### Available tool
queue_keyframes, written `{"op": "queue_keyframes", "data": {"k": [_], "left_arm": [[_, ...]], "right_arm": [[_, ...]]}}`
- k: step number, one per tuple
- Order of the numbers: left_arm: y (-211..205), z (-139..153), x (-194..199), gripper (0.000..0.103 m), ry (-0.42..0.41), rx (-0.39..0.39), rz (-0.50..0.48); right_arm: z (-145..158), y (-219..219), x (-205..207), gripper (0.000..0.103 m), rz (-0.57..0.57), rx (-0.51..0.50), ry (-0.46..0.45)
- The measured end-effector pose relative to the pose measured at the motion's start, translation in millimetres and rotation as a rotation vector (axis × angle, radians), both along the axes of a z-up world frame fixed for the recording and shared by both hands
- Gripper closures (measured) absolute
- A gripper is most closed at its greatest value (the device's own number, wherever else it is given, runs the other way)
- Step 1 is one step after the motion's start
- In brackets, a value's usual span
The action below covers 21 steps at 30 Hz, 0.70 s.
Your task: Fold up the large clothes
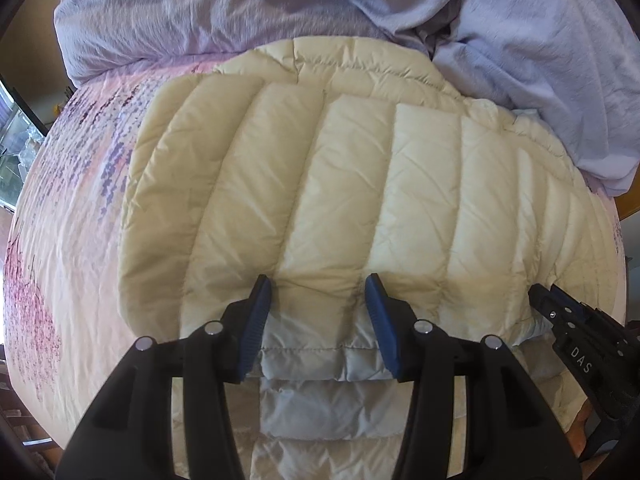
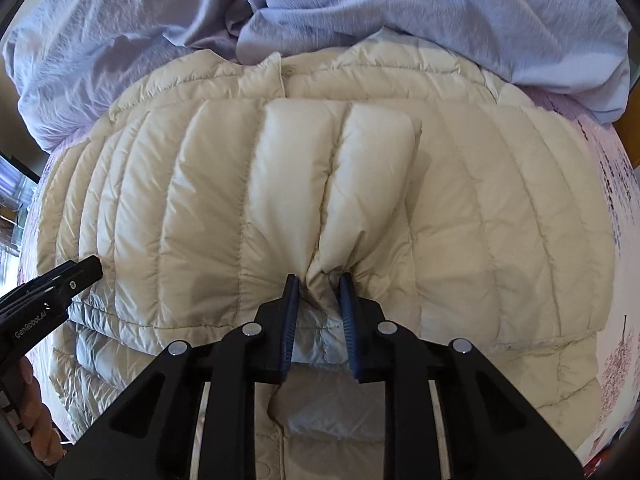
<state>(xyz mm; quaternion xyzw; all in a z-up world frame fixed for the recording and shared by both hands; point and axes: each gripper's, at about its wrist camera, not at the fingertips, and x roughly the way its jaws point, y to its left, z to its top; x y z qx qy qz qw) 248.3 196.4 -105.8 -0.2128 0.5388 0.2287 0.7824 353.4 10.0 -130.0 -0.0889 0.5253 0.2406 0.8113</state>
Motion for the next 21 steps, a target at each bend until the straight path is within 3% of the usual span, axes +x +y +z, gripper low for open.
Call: {"op": "queue_keyframes", "data": {"k": [15, 18, 20, 21], "left_arm": [[-6, -17, 8, 0.050, 0.027, 0.034, -0.033], [-5, -5, -4, 0.050, 0.000, 0.004, -0.033], [-5, 6, -18, 0.049, -0.028, -0.007, -0.034], [-4, 12, -27, 0.049, -0.044, -0.009, -0.033]], "right_arm": [[-13, 0, 2, 0.079, 0.004, 0.014, 0.014], [-9, -10, 9, 0.068, 0.000, 0.068, 0.088], [-2, -18, 11, 0.042, -0.004, 0.101, 0.121], [3, -22, 10, 0.035, -0.005, 0.112, 0.117]]}}
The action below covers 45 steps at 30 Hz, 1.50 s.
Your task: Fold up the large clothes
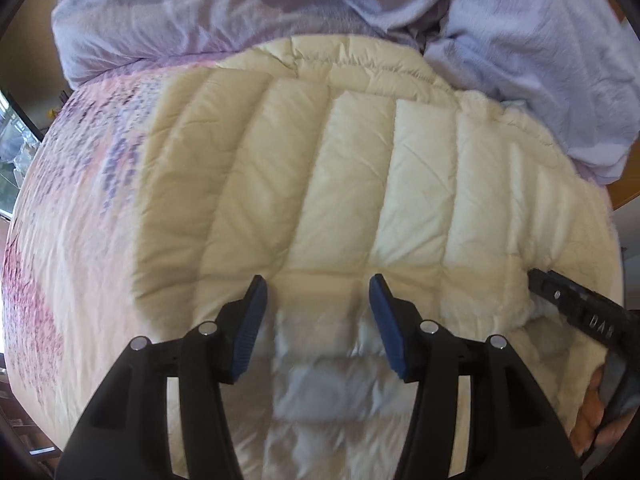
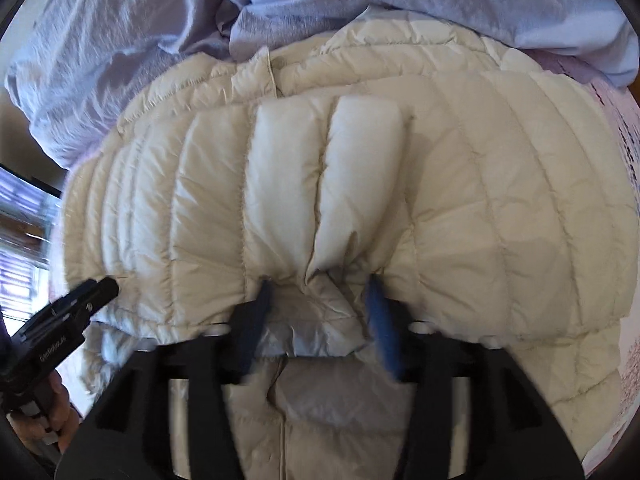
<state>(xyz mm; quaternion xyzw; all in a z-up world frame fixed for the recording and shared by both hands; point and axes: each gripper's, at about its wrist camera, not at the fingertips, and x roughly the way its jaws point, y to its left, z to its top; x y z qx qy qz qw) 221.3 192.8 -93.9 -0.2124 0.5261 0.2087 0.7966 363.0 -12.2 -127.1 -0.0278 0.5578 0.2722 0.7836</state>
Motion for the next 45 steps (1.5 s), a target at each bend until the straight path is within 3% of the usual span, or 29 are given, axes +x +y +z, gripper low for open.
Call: {"op": "queue_keyframes", "data": {"k": [7, 12, 17, 20, 29, 37, 45], "left_arm": [[21, 22, -81, 0.040, -0.058, 0.009, 0.045], [25, 15, -145, 0.039, -0.009, 0.027, 0.052], [16, 1, -194, 0.039, 0.026, -0.018, 0.040], [10, -9, -218, 0.039, 0.022, -0.090, 0.046], [-16, -34, -246, 0.039, 0.038, -0.194, 0.021], [-30, -36, -255, 0.039, 0.043, -0.196, 0.020], [-40, -36, -266, 0.056, 0.039, -0.214, 0.042]], "right_arm": [[33, -52, -9, 0.032, 0.031, 0.044, -0.030], [28, -104, -12, 0.032, 0.022, -0.024, -0.023], [16, -179, -37, 0.032, -0.018, -0.078, 0.025], [12, -219, -53, 0.032, -0.046, -0.079, 0.060], [-17, -282, -92, 0.032, -0.042, -0.082, 0.163], [-29, -292, -109, 0.033, -0.004, -0.025, 0.205], [-36, -281, -125, 0.051, 0.057, 0.017, 0.231]]}}
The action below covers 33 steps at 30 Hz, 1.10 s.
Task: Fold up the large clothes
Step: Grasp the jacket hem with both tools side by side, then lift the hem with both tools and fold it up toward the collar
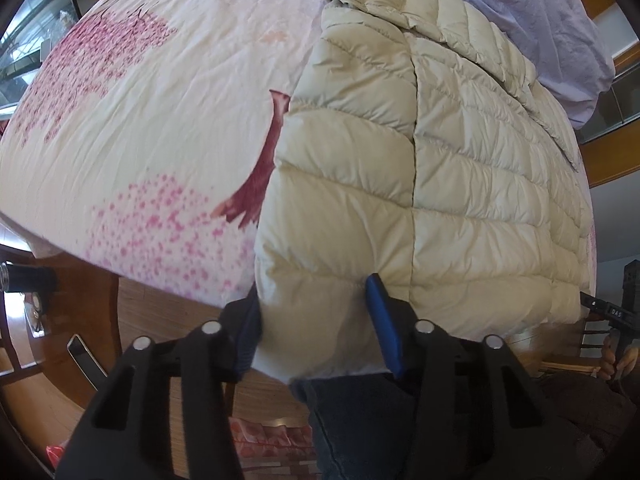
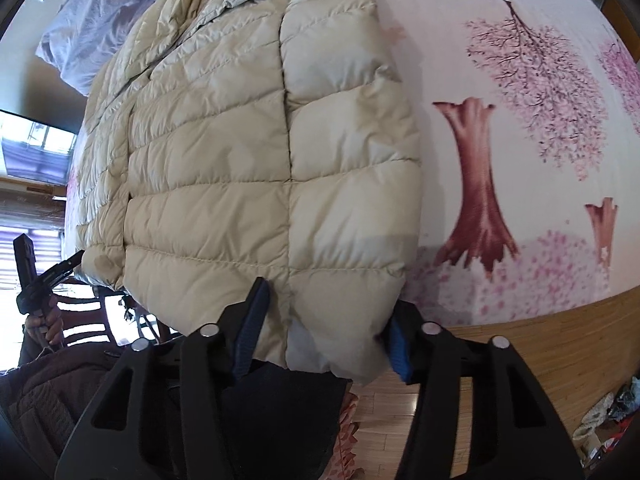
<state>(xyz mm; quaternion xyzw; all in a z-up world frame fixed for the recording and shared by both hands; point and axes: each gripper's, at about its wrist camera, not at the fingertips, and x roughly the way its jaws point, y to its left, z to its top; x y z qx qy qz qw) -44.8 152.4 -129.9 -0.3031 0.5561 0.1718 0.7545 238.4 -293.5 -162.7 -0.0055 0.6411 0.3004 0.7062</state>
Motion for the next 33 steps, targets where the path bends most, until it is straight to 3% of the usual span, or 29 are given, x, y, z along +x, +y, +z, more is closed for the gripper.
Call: {"op": "queue_keyframes", "data": {"k": [4, 6, 8, 12, 22, 33], "left_arm": [[-5, 0, -6, 0.065, -0.006, -0.014, 0.012], [-7, 0, -9, 0.082, -0.013, -0.028, 0.016], [-11, 1, -8, 0.092, -0.018, -0.025, 0.019], [-16, 11, 2, 0.098, -0.024, 0.017, 0.018], [-7, 51, 28, 0.099, -0.057, 0.147, 0.001], [12, 85, 65, 0.099, -0.118, 0.227, 0.013]], "right_arm": [[-1, 10, 5, 0.069, -0.004, 0.019, 0.000], [0, 6, 4, 0.080, -0.003, 0.035, -0.011], [6, 6, 5, 0.089, 0.002, 0.046, -0.044], [22, 6, 10, 0.093, -0.001, 0.052, -0.127], [56, 5, 35, 0.094, -0.029, 0.070, -0.264], [89, 25, 68, 0.094, -0.051, 0.081, -0.367]]}}
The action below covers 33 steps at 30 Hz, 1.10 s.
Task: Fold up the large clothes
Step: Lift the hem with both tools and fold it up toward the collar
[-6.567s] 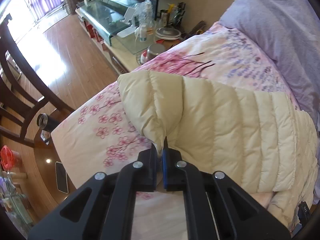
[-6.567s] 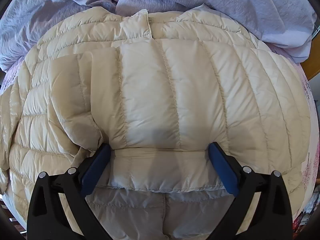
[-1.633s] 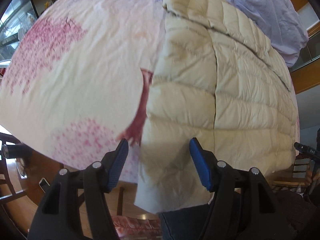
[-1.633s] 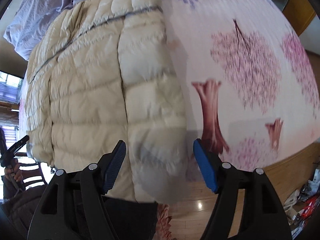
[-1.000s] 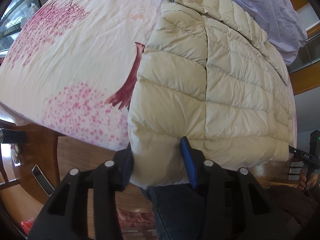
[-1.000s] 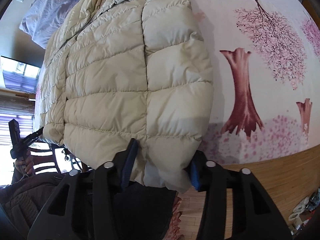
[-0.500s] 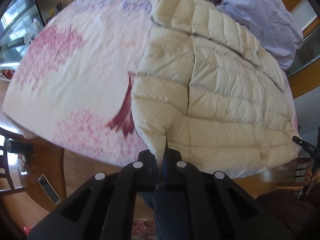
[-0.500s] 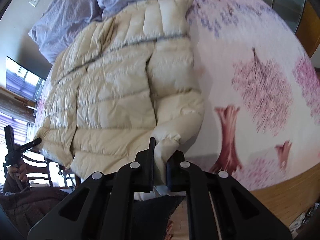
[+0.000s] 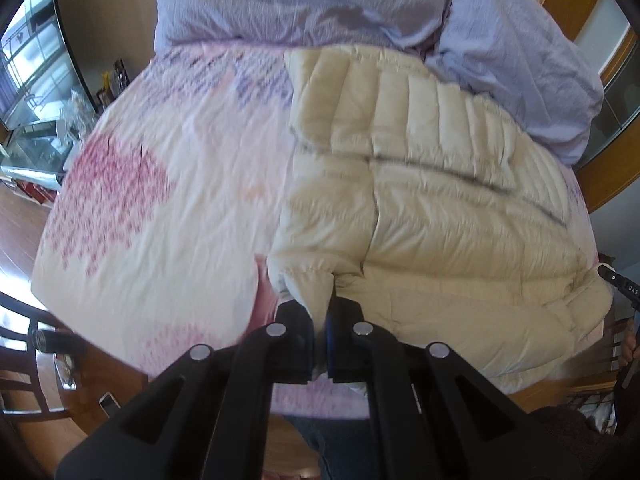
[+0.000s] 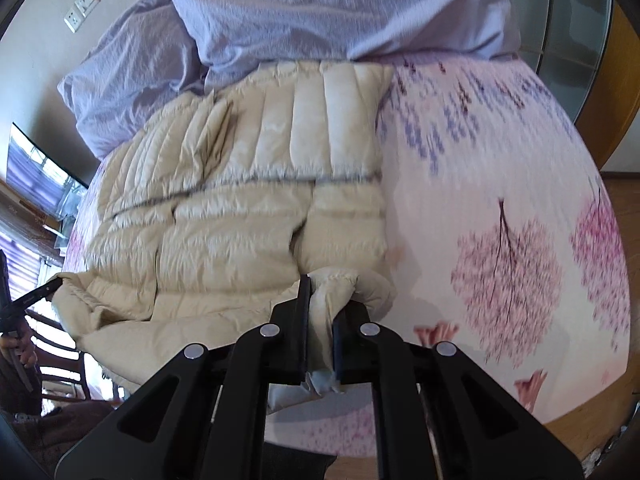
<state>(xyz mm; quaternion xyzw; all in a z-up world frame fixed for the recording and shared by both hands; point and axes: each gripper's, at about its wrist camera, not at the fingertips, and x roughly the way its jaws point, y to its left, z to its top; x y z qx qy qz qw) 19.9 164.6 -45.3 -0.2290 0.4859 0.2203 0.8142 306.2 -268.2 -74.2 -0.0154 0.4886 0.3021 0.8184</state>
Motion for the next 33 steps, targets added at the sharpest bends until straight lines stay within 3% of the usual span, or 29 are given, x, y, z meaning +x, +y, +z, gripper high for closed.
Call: {"op": "queue_keyframes", "data": {"k": [13, 19, 27, 33], "left_arm": [[42, 69, 89, 0.099, -0.139, 0.163, 0.003], [71, 84, 138, 0.099, -0.164, 0.191, 0.039], [102, 69, 195, 0.099, -0.131, 0.182, 0.070], [128, 42, 239, 0.099, -0.081, 0.153, 0.083]], "right_arm": [[66, 40, 67, 0.094, -0.065, 0.040, -0.177], [87, 72, 104, 0.094, -0.101, 0.030, -0.250], [75, 110, 157, 0.094, -0.160, -0.006, -0.259], [45, 132, 198, 0.094, -0.186, -0.028, -0.194]]}}
